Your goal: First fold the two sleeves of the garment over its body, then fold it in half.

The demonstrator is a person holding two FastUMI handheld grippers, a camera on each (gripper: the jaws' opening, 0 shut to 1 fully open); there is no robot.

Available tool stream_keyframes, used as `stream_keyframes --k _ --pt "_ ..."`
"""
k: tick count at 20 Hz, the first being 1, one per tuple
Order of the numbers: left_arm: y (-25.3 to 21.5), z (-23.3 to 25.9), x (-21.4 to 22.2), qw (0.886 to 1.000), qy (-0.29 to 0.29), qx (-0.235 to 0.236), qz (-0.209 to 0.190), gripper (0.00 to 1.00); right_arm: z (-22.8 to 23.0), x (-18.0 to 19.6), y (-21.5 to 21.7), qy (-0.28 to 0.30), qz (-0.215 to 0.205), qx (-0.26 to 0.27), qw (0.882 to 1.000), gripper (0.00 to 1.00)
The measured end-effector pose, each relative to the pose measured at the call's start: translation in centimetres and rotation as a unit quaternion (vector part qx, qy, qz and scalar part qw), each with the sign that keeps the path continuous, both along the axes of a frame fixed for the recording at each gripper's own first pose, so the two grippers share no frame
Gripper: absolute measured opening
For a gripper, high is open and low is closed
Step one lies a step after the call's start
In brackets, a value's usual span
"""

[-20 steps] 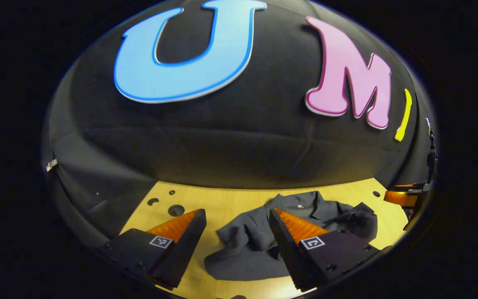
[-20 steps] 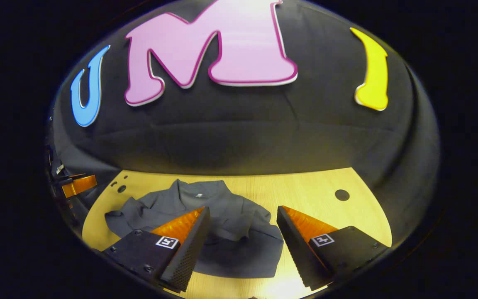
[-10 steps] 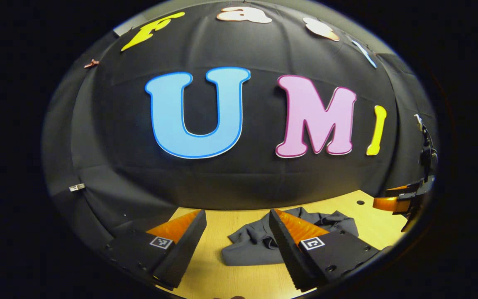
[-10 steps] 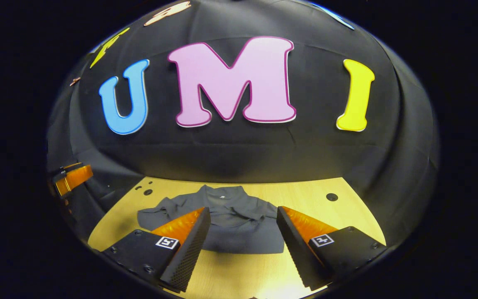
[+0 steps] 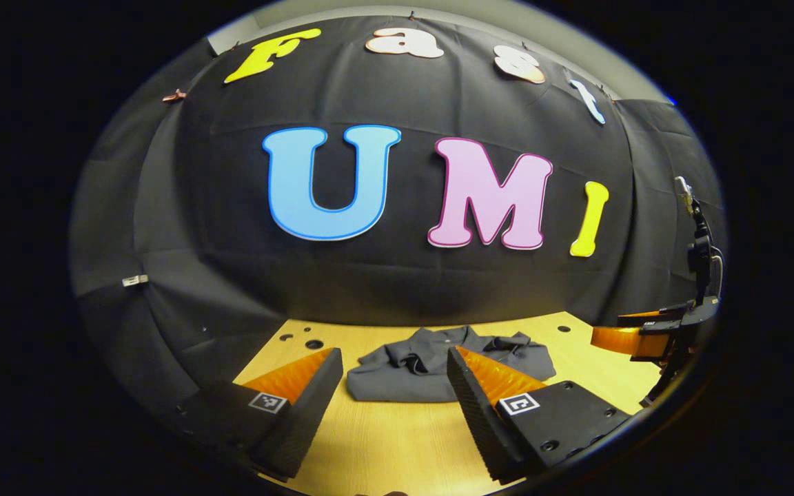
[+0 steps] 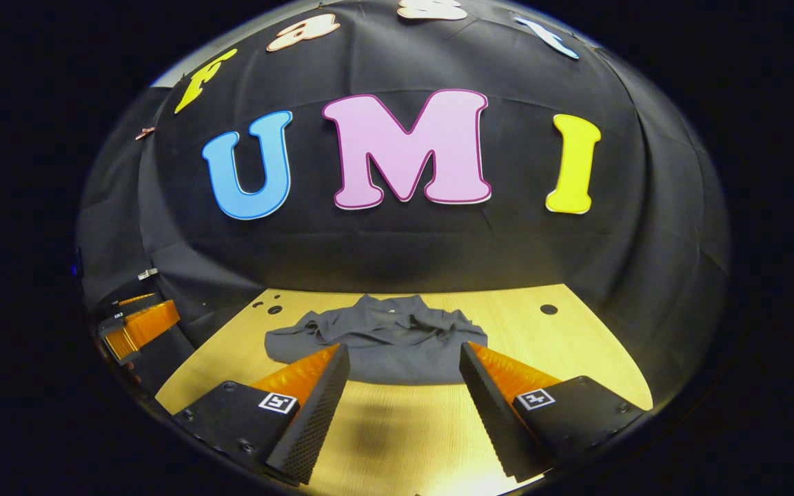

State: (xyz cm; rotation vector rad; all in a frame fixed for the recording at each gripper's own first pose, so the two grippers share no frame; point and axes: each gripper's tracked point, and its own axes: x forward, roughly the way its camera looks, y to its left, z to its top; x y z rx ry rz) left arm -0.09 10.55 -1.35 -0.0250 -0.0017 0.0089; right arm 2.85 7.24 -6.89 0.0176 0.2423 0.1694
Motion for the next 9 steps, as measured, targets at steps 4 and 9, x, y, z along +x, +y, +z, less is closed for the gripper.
stream_keyframes --k 4,9 --pt "1.6 -2.3 -2.8 0.999 0.018 0.0 0.032 0.96 -1.7 -3.1 0.3 0.023 -0.004 0.013 1.0 0.99" --pt "1.2 -4.6 -4.1 0.997 0.048 -0.038 0.044 0.96 -4.0 -6.0 0.2 0.045 -0.012 0.004 0.999 0.99"
